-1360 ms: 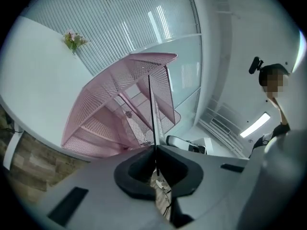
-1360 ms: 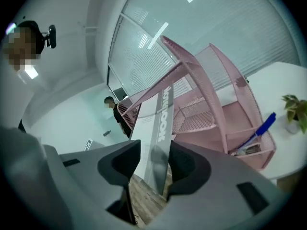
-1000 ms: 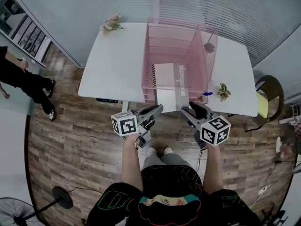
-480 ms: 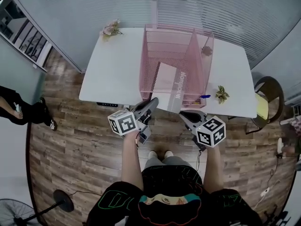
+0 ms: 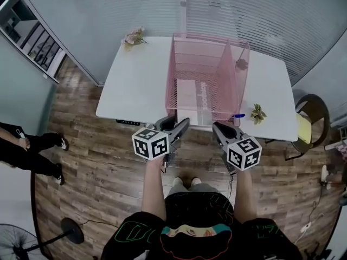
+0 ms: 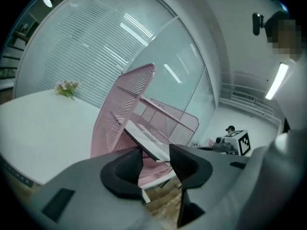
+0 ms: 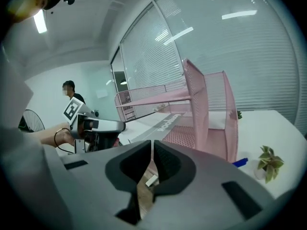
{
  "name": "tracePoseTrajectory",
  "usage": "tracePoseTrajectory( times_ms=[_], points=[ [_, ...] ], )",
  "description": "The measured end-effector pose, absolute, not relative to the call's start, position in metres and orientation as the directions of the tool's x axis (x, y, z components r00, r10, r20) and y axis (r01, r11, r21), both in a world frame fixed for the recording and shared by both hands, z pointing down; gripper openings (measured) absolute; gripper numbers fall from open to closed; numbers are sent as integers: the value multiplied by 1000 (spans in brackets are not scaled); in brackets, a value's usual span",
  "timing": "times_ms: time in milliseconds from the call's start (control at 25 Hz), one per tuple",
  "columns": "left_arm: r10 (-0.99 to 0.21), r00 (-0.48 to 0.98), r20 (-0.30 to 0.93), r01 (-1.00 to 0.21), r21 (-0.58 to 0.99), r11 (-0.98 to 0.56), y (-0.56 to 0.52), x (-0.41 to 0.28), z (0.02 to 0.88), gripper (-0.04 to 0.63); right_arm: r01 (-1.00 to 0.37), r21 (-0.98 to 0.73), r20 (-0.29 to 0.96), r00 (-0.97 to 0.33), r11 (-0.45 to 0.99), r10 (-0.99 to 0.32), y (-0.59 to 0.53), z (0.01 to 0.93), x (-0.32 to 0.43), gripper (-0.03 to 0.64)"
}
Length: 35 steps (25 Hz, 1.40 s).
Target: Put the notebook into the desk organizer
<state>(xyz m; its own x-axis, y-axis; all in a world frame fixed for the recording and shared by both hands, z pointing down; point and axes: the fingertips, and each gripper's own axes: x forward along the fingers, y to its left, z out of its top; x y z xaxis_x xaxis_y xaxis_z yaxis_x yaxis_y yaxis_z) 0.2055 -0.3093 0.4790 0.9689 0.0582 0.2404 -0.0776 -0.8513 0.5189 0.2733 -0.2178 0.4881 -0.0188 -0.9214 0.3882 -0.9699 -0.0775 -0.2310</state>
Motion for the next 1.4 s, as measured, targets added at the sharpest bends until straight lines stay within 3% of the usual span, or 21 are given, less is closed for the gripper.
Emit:
tracePoseTrajectory(
  times_ms=[200, 400, 520, 600, 680, 800, 1080, 1240, 1400],
  points=[
    [57, 928, 369, -95, 381, -920, -309, 190, 489, 263, -972, -211, 370, 17, -102, -929, -223, 487, 275, 23],
    [-5, 922, 387, -132, 301, -945, -308, 183, 489, 273, -994, -50, 331, 79, -101, -940, -225, 470, 267, 23],
    [-31, 913, 407, -138, 236, -962, -306, 182, 491, 278, -998, 15, 308, -55, 62, -950, -229, 457, 237, 23],
    [-47, 911, 409, -148, 218, -965, -306, 182, 491, 279, -967, 49, 381, -212, 249, -900, -232, 467, 201, 23],
    [-59, 913, 404, -159, 218, -963, -306, 181, 491, 280, -938, 113, 473, -239, 328, -848, -238, 486, 179, 23],
    [-58, 913, 403, -159, 221, -962, -302, 179, 490, 284, -944, 182, 529, -141, 274, -837, -253, 502, 178, 23],
    [-109, 907, 408, -184, 149, -972, -300, 168, 482, 277, -949, 264, 507, -14, 171, -862, -271, 493, 196, 20],
    [-155, 913, 377, -211, 113, -971, -300, 160, 472, 228, -943, 312, 482, 56, 111, -874, -284, 490, 206, 18],
    [-239, 926, 292, -273, 81, -958, -308, 158, 448, 119, -961, 270, 420, 59, 62, -905, -289, 473, 211, 18]
  ],
)
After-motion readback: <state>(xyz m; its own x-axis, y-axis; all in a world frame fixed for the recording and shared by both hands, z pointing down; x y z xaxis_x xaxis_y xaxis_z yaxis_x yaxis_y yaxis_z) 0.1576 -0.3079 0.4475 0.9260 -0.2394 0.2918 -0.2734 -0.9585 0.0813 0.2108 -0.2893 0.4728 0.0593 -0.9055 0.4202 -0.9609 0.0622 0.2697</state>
